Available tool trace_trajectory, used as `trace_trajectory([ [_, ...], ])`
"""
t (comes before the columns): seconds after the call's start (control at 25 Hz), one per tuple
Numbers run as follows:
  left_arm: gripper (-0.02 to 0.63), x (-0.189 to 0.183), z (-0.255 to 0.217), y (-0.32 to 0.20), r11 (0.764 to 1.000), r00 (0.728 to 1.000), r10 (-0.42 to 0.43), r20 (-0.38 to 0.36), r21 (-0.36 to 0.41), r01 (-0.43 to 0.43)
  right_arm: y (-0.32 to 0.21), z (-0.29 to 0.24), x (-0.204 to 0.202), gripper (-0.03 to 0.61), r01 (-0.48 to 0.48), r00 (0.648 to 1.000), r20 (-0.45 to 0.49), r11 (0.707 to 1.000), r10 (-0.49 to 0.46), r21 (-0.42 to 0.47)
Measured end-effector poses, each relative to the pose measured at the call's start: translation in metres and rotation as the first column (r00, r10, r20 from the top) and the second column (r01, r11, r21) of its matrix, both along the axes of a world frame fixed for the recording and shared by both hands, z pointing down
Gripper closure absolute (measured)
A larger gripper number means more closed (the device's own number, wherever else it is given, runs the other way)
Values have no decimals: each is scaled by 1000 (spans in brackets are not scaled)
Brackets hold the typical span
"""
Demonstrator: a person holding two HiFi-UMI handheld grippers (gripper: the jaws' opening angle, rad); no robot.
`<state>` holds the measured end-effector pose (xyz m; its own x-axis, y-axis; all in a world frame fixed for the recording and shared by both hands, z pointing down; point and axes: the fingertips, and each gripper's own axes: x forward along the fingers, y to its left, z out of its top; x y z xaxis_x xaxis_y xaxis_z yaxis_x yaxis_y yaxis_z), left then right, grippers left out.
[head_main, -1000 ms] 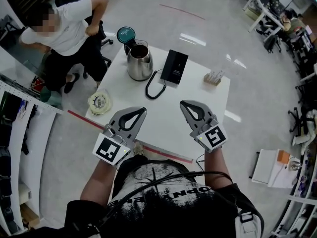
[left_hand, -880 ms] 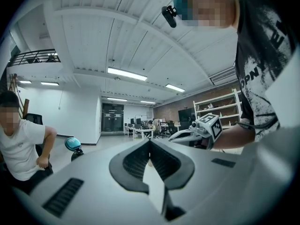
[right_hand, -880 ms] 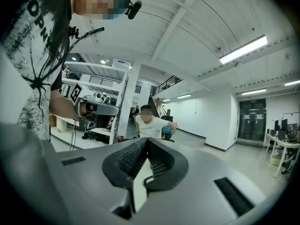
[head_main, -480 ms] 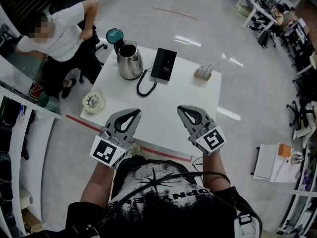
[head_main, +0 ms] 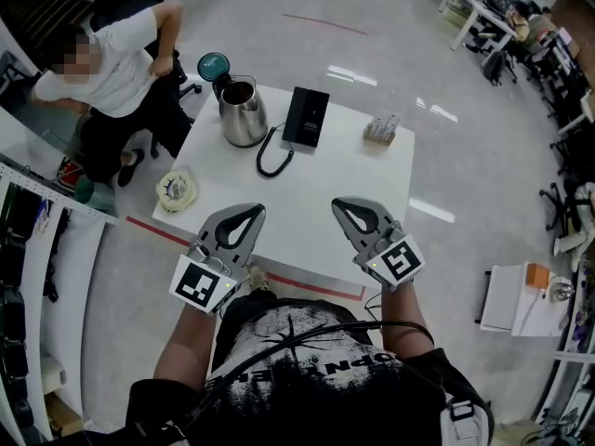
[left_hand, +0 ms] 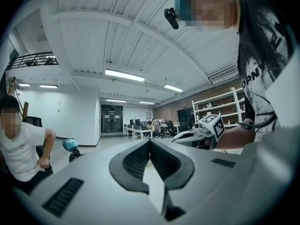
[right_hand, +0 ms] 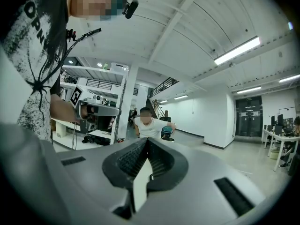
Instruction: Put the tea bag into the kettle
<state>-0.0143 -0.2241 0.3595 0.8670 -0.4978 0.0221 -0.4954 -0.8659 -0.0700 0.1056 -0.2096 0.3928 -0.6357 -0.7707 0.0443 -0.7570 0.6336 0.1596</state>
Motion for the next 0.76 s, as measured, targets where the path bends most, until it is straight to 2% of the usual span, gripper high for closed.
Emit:
trace_trajectory([
  [0.28,603,-6,1,3,1000,1000,11,-29,9,-11,-1,-1,-8,569,3,1000,-1,1000,-3,6],
  [0.76,603,-19,-5,2,1000,1000,-9,-9,-1,8,0,-5,-20,569,3,1000,-7,1000,-2,21],
])
